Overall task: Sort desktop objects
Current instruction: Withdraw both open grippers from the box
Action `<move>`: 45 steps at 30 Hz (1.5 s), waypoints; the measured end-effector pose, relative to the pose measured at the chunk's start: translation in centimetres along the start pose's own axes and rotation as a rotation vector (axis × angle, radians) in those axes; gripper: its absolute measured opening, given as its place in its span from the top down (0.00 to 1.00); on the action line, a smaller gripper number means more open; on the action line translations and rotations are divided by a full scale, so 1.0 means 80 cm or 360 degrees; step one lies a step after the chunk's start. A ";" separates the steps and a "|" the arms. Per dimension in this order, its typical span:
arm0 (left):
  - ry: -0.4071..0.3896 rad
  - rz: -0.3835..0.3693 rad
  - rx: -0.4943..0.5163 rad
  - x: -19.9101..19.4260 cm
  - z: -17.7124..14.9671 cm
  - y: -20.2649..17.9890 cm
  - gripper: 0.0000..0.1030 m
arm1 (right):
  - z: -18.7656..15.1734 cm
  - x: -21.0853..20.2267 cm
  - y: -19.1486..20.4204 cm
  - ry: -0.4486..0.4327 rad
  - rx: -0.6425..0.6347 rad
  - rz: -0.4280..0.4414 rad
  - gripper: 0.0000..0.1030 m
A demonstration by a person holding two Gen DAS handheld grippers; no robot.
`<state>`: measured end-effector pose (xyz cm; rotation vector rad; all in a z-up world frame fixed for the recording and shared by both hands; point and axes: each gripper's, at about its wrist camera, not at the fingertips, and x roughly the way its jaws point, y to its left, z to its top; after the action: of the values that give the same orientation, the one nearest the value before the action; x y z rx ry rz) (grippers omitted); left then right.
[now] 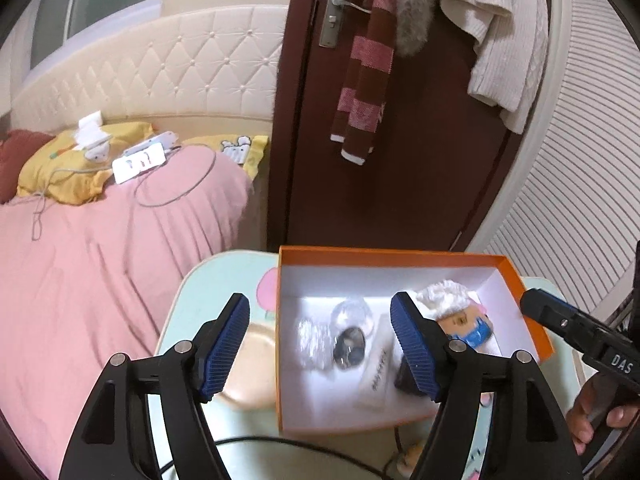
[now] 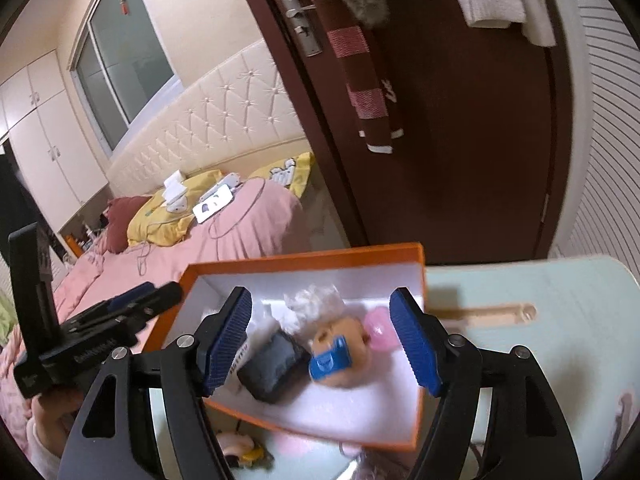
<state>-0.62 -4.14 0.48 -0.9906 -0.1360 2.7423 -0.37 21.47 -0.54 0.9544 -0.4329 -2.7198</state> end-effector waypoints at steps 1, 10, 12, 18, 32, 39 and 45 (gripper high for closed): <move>0.0006 -0.0005 0.0006 -0.005 -0.004 -0.001 0.28 | -0.003 -0.003 0.000 0.0014 0.0007 -0.0003 0.30; 0.0127 -0.0046 0.0100 -0.032 -0.062 -0.027 0.22 | -0.044 -0.049 0.017 0.0002 -0.0135 -0.0133 0.30; 0.0164 -0.0070 0.0100 -0.034 -0.075 -0.033 0.22 | -0.053 -0.059 0.019 0.0019 -0.0137 -0.0130 0.30; 0.0255 -0.0040 0.0157 -0.033 -0.118 -0.050 0.21 | -0.099 -0.061 0.019 0.0234 -0.0181 -0.0202 0.30; 0.0224 0.0134 0.0225 -0.015 -0.165 -0.050 0.01 | -0.155 -0.057 0.002 0.0423 -0.0231 -0.0567 0.23; 0.0201 0.0136 0.0225 -0.014 -0.165 -0.049 0.00 | -0.166 -0.053 0.001 0.0399 -0.0282 -0.0574 0.00; 0.0201 0.0135 0.0231 -0.016 -0.166 -0.052 0.00 | -0.169 -0.054 0.002 0.0378 -0.0299 -0.0557 0.00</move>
<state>9.54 -0.25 -8.24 -1.1484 0.1267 2.7089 11.56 19.98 -8.06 1.3872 0.0395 -2.8250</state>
